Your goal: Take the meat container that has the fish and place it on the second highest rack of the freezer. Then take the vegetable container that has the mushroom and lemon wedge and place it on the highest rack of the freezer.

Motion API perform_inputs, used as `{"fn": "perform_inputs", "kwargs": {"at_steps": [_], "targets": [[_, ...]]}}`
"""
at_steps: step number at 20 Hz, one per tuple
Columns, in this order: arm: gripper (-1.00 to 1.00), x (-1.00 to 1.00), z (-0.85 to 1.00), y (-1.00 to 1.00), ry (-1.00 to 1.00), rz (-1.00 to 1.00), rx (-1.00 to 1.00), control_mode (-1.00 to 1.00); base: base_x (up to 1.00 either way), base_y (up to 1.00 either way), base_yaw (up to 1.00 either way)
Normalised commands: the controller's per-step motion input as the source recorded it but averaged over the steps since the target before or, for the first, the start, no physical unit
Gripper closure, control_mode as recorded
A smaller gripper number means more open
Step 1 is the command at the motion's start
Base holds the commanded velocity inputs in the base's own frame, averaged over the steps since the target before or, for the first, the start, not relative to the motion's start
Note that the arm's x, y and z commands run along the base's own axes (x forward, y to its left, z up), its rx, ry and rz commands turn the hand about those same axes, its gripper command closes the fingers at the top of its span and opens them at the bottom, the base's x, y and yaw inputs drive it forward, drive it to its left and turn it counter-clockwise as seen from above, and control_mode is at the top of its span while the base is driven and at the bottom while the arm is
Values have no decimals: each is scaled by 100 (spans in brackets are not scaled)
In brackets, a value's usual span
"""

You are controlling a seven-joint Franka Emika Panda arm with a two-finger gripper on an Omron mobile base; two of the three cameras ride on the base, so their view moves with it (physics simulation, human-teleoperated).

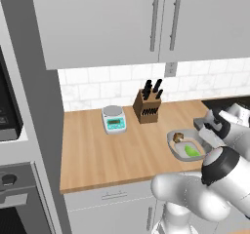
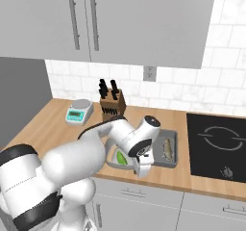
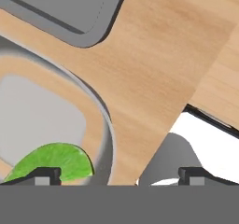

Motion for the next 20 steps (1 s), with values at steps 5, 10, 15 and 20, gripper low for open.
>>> {"fn": "perform_inputs", "kwargs": {"at_steps": [5,10,15,20], "targets": [[-100,14,-24,0,0,0,0,-100,0,0,0],[-100,10,-24,0,0,0,0,-100,0,0,0],[-100,4,-24,0,-1,0,0,-100,0,0,0],[100,16,-22,0,-1,-1,0,-100,0,0,0]]}}
